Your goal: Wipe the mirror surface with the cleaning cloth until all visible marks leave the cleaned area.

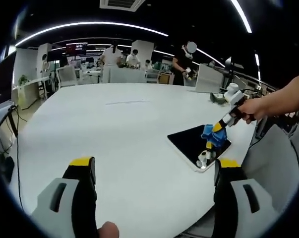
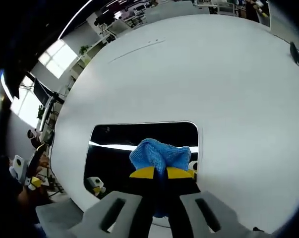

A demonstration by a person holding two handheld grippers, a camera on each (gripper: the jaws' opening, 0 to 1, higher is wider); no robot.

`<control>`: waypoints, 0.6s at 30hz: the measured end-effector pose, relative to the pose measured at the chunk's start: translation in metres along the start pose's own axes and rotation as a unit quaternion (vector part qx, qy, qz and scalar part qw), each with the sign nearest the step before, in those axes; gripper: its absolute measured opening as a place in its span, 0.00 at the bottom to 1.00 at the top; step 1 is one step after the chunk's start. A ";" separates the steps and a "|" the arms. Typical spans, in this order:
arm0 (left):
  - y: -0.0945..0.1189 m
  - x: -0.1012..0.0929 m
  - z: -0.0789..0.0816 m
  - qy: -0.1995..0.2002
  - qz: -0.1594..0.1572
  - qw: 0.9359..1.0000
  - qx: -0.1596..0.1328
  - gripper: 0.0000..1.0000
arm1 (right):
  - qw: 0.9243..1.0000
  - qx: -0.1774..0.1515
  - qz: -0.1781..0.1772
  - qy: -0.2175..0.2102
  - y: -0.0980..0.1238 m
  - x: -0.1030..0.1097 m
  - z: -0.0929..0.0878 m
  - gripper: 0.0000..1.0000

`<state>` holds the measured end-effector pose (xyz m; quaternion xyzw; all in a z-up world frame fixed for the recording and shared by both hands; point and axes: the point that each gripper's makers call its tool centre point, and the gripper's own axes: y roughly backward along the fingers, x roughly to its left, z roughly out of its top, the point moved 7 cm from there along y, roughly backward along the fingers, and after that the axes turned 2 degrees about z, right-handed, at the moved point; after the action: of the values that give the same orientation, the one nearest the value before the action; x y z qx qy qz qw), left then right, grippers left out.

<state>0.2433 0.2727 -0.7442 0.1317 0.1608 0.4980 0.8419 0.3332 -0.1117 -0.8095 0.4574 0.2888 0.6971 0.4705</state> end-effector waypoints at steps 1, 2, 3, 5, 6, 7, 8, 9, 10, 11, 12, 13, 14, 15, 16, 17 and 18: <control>0.001 -0.001 0.002 -0.002 0.000 1.000 -0.003 0.99 | 1.000 0.000 -0.001 0.000 0.000 -0.002 0.000 0.01; 0.001 -0.001 0.003 -0.005 -0.001 1.000 -0.003 0.99 | 1.000 0.000 -0.003 0.001 0.000 -0.003 0.000 0.01; 0.000 -0.001 0.003 -0.010 -0.001 1.000 -0.002 0.99 | 1.000 -0.001 -0.004 0.001 0.000 -0.003 0.000 0.01; 0.000 0.000 0.003 -0.012 -0.001 1.000 -0.001 0.99 | 1.000 -0.006 -0.009 -0.007 0.002 -0.006 -0.001 0.01; 0.000 0.001 0.003 -0.011 0.000 1.000 -0.001 0.99 | 1.000 -0.011 -0.013 -0.013 0.003 -0.007 -0.001 0.01; 0.000 0.001 0.004 -0.010 0.001 1.000 -0.002 0.99 | 1.000 -0.014 -0.016 -0.014 0.004 -0.009 -0.001 0.01; 0.001 0.001 0.005 -0.010 0.002 1.000 -0.004 0.99 | 1.000 -0.016 -0.020 -0.012 0.005 -0.009 -0.001 0.01; 0.001 0.001 0.006 -0.011 0.002 1.000 -0.005 0.99 | 1.000 -0.018 -0.024 -0.011 0.006 -0.011 -0.001 0.01; 0.001 0.001 0.006 -0.012 0.002 1.000 -0.004 0.99 | 0.999 -0.019 -0.028 -0.010 0.006 -0.014 0.000 0.01; 0.000 0.001 0.005 -0.013 0.002 1.000 -0.003 0.99 | 0.999 -0.020 -0.031 -0.010 0.007 -0.016 0.000 0.01; 0.000 0.000 0.005 -0.013 0.001 1.000 -0.003 0.99 | 0.999 -0.021 -0.033 -0.012 0.008 -0.018 0.000 0.01; 0.000 0.000 0.005 -0.013 0.001 1.000 -0.003 0.99 | 0.999 -0.021 -0.034 -0.014 0.008 -0.019 0.000 0.01; 0.000 0.000 0.005 -0.014 0.000 1.000 -0.004 0.99 | 0.999 -0.021 -0.036 -0.013 0.009 -0.020 0.000 0.01; 0.001 -0.002 0.006 -0.015 0.000 1.000 -0.003 0.99 | 0.999 -0.022 -0.038 -0.012 0.010 -0.021 0.000 0.01; 0.001 -0.002 0.006 -0.017 -0.001 1.000 -0.002 0.99 | 0.999 -0.022 -0.038 -0.014 0.011 -0.022 0.000 0.01; 0.001 -0.002 0.006 -0.018 -0.002 1.000 -0.002 0.99 | 0.999 -0.025 -0.044 -0.015 0.012 -0.023 0.000 0.00; 0.001 -0.002 0.005 -0.018 -0.002 1.000 -0.001 0.99 | 0.998 -0.027 -0.048 -0.014 0.013 -0.026 0.000 0.00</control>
<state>0.2435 0.2708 -0.7386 0.1391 0.1453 0.4942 0.8457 0.3320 -0.1402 -0.8080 0.4397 0.2852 0.6747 0.5198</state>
